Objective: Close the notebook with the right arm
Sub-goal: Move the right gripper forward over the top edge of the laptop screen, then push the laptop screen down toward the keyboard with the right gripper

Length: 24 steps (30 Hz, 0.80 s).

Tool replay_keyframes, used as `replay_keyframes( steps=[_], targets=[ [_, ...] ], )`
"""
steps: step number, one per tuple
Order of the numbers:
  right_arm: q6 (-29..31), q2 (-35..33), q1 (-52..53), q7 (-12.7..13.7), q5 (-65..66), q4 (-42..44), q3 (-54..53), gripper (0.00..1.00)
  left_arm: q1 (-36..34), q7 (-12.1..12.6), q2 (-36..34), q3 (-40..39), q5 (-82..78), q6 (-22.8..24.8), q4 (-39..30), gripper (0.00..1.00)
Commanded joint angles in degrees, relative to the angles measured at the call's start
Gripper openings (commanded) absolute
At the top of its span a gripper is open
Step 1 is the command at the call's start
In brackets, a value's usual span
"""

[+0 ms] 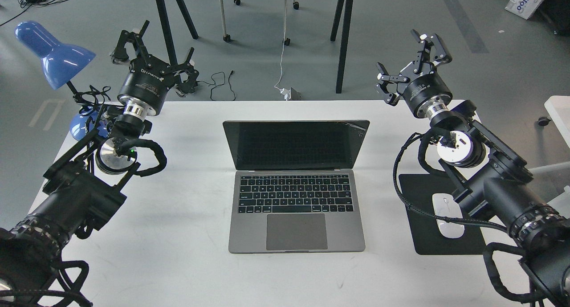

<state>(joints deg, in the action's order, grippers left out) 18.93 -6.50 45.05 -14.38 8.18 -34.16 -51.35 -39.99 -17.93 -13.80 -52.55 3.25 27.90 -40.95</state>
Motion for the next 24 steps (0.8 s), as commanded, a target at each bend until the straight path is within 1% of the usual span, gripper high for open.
replay_keyframes(
  steps=[1,5,11,15,19,24],
  targets=[
    [0.1,0.9,0.1,0.0,-0.1,-0.4,2.1,1.00,0.0,0.0,0.0,0.1,0.0,0.0,0.0,1.00],
    [0.1,0.6,-0.8,0.1,-0.1,-3.9,4.2,1.00,0.0,0.1,0.0,0.1,-0.1,0.0,0.0,1.00],
    [0.1,-2.5,-5.3,0.1,-0.1,-12.1,4.9,1.00,0.0,0.1,0.0,0.2,-0.1,0.0,0.0,1.00],
    [0.1,-3.3,-8.0,0.1,-0.1,-15.2,5.1,1.00,0.1,0.1,-0.1,0.2,-0.1,0.0,0.0,1.00],
    [0.1,-6.5,-10.9,0.2,0.0,-19.4,5.5,1.00,0.2,0.1,-0.1,0.2,-0.1,0.0,0.0,1.00],
    [0.2,-10.9,-12.8,0.1,0.1,-23.8,9.7,1.00,0.2,0.1,-0.1,0.2,-0.1,0.0,0.0,1.00]
  ],
)
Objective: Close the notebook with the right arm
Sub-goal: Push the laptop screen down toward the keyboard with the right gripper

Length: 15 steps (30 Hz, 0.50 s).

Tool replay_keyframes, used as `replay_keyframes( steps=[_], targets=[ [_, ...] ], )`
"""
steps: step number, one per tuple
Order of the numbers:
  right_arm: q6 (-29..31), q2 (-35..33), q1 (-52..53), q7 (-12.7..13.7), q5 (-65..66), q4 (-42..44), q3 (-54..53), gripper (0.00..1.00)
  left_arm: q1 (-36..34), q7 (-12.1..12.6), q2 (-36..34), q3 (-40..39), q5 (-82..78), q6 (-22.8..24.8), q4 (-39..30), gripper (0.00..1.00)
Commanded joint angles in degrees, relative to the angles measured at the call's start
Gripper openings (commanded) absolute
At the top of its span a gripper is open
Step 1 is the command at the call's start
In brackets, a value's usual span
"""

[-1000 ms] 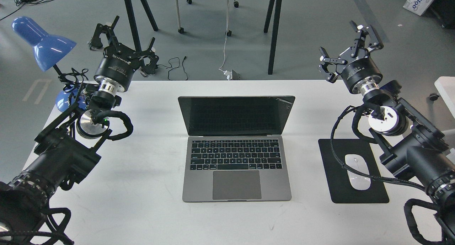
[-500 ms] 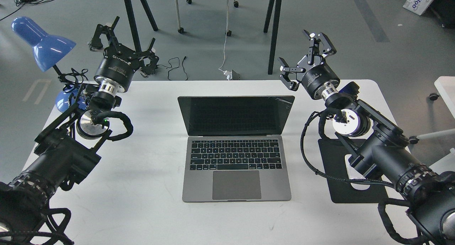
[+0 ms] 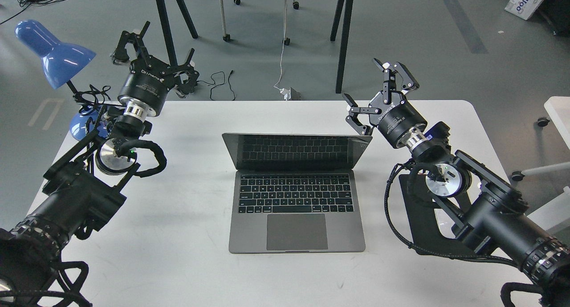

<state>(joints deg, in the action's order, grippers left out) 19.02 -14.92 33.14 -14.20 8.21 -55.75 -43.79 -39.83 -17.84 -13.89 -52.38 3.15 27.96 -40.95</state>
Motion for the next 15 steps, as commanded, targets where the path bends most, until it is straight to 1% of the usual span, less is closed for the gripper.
replay_keyframes(
  steps=[1,11,15],
  targets=[
    [0.2,-3.4,-1.3,0.0,0.2,-2.9,2.9,1.00,0.0,0.0,0.0,0.0,0.0,0.0,0.0,1.00],
    [1.0,-4.2,-2.6,-0.4,1.5,-3.8,11.4,1.00,0.0,0.0,0.1,0.0,0.0,0.0,0.0,1.00],
    [0.9,-4.2,-2.6,-0.4,6.2,-3.6,14.2,1.00,0.0,0.0,0.1,-0.1,0.0,0.0,0.0,1.00]
  ],
)
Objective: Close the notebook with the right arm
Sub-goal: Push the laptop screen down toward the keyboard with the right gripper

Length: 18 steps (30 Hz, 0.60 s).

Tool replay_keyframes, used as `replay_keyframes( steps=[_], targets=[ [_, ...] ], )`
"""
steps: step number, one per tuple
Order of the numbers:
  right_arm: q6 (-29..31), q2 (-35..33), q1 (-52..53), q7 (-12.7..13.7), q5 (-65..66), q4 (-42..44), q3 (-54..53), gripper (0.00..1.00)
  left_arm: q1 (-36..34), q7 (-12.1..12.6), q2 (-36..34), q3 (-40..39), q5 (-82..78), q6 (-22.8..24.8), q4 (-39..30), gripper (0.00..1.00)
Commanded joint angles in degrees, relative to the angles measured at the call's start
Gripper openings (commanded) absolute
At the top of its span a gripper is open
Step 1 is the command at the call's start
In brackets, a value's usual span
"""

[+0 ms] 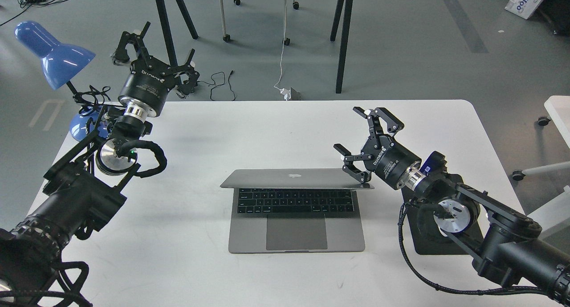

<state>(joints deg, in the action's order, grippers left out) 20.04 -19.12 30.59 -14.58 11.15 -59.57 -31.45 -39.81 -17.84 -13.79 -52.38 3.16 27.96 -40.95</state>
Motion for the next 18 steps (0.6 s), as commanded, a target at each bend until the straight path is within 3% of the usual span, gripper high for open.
replay_keyframes(
  steps=[1,18],
  targets=[
    [-0.1,0.0,-0.1,0.0,4.4,0.2,2.3,1.00,0.0,0.0,-0.1,-0.1,0.0,0.0,0.0,1.00],
    [-2.4,0.0,-3.2,-0.3,11.7,0.8,8.7,1.00,0.1,-0.1,-0.1,-0.1,0.1,0.0,-0.1,1.00]
  ],
)
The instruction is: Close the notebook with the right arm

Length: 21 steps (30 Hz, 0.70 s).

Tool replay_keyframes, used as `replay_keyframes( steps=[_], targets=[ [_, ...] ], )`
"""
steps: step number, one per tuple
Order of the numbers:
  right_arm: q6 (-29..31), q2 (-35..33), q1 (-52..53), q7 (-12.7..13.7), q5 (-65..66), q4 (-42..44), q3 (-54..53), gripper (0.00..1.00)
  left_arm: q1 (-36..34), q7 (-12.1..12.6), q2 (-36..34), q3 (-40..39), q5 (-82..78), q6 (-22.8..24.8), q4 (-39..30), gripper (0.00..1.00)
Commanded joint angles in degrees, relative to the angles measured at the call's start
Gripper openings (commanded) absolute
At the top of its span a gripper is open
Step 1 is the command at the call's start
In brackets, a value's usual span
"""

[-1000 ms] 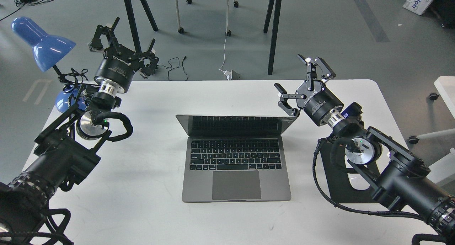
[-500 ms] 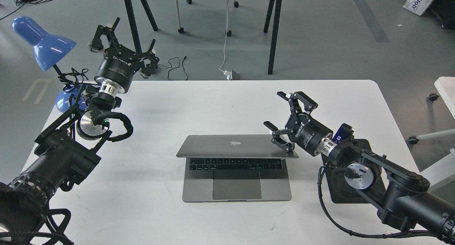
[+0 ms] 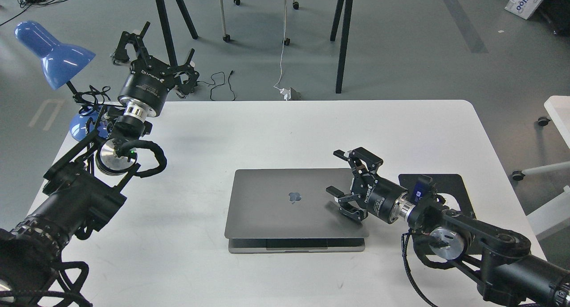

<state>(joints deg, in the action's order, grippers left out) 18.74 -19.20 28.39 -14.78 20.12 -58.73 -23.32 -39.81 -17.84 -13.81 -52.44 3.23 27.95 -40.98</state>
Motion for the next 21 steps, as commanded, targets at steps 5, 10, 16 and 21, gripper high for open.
replay_keyframes(
  steps=[5,10,16,21],
  targets=[
    [-1.5,0.1,-1.9,-0.1,3.7,0.1,0.6,1.00,0.0,-0.1,0.0,0.0,0.0,0.0,-0.1,1.00],
    [-1.5,0.1,-2.0,-0.1,3.7,1.3,0.6,1.00,0.1,-0.1,0.0,0.0,0.0,0.0,-0.1,1.00],
    [-1.5,0.1,-2.6,-0.1,3.7,1.5,0.6,1.00,0.1,-0.1,-0.1,-0.1,0.0,0.0,-0.1,1.00],
    [-1.5,0.1,-2.6,-0.1,3.6,1.3,0.6,1.00,0.1,-0.1,0.0,-0.1,0.0,0.0,-0.1,1.00]
  ],
)
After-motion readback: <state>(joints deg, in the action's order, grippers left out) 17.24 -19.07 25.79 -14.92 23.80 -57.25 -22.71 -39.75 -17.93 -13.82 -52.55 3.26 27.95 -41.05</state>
